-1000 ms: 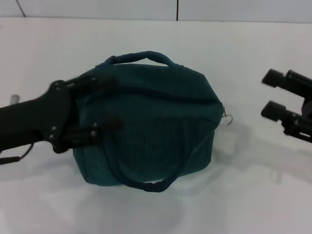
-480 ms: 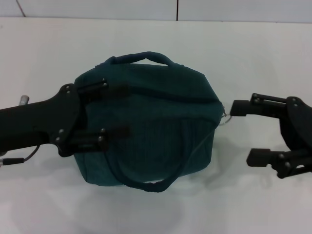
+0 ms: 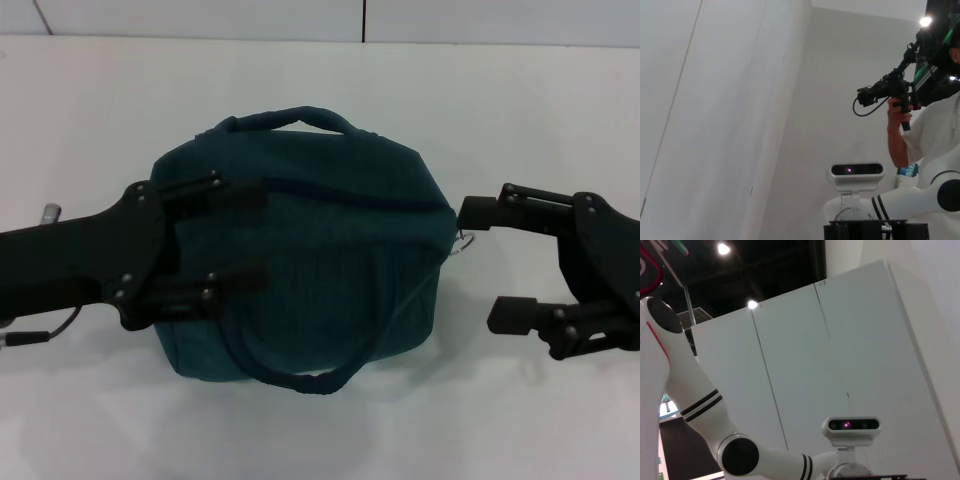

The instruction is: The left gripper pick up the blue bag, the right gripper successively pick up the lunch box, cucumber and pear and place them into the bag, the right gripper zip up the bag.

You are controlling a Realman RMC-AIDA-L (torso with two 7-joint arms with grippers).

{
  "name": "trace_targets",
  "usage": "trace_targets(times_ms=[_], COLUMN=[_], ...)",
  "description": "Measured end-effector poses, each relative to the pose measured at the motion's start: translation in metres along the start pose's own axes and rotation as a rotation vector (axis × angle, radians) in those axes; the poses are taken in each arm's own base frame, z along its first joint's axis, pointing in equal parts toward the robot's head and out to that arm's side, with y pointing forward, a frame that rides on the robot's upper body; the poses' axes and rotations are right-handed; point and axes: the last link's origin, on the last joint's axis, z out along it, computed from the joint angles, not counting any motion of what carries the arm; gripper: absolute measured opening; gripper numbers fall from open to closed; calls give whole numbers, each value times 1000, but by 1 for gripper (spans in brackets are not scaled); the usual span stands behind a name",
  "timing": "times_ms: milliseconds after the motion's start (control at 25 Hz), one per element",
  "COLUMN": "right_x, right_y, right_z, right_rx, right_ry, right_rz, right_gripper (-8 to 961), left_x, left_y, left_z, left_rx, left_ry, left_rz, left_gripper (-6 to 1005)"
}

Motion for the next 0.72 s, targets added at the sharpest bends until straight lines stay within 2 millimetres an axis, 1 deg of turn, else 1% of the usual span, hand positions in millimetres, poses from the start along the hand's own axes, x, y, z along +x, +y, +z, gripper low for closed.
trace_targets(times_ms=[360,720], right_x=[2,10], right_y=[-3,-5], right_z=[6,21], right_rx=[-6,-37], right_ry=[11,59], right_rz=[1,14], right_gripper=[890,890], left_x=[-2,-2], left_y=[1,1], left_z=[-1,-3], left_rx=[5,12], left_ry=[2,6], left_rz=[-1,10], left_gripper=[799,799])
